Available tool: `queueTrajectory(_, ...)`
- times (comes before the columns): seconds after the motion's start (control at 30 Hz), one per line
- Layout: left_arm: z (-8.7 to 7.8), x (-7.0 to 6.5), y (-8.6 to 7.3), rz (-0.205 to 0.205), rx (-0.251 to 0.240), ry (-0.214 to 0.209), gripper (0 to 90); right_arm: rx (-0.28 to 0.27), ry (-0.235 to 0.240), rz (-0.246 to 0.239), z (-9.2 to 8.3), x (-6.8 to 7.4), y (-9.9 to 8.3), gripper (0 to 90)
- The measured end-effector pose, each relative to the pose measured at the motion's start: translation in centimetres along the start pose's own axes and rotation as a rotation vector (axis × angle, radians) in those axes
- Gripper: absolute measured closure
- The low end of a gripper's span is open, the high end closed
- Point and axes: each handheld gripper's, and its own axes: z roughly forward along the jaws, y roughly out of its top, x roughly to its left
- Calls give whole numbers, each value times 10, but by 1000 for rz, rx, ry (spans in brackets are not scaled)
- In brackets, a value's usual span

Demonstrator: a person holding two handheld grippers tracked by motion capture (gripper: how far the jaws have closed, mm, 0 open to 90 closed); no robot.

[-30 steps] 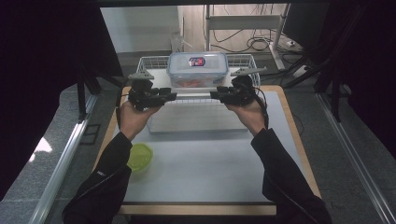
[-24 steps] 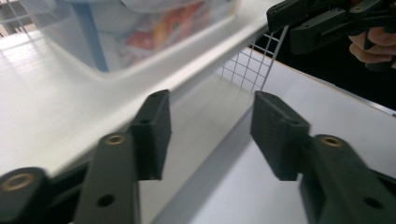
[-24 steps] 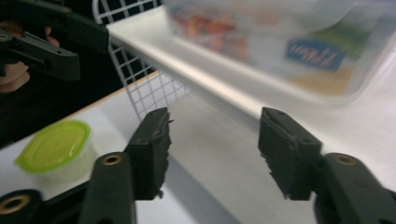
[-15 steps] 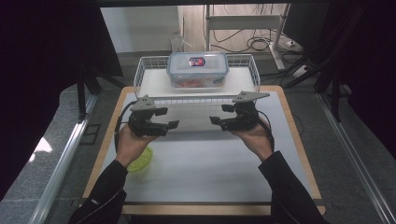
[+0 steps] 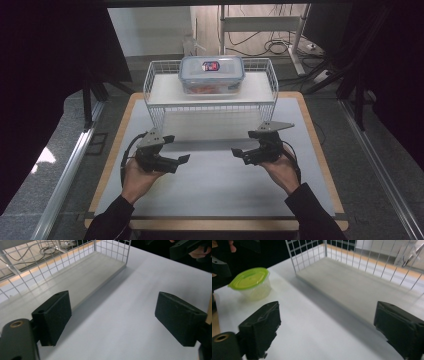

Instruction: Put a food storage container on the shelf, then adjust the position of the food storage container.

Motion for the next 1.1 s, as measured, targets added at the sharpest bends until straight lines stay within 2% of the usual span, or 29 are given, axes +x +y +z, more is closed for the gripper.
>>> queueTrajectory(0.17,-1,-7,-20,-1,-10,-11,70,34,7,16,-2,6,-19,48)
queueTrajectory(0.27,1,-12,-34,11,26,12,37,44,5,-6,-3,10,-32,28)
queueTrajectory(0.37,2,-15,-40,19,54,11,28,58,-4,-29,-5,16,-45,26)
queueTrajectory(0.47,1,-19,-53,26,94,6,19,34,9,-28,-9,21,-55,29)
queueTrajectory(0.57,0,-20,-60,34,113,22,15,42,15,-20,-13,25,-63,30)
queueTrajectory(0.73,-2,-19,-63,39,113,40,14,94,10,-8,-12,24,-75,33)
queueTrajectory(0.83,-2,-14,-65,8,121,30,21,100,3,-3,-11,22,-77,41)
queueTrajectory(0.87,-2,-11,-65,1,140,33,24,98,3,-4,-10,21,-77,42)
queueTrajectory(1.0,-5,-1,-68,-38,166,61,24,102,0,-11,-8,22,-78,44)
queueTrajectory(1.1,-11,9,-69,-67,150,112,78,112,-11,-14,-6,21,-79,44)
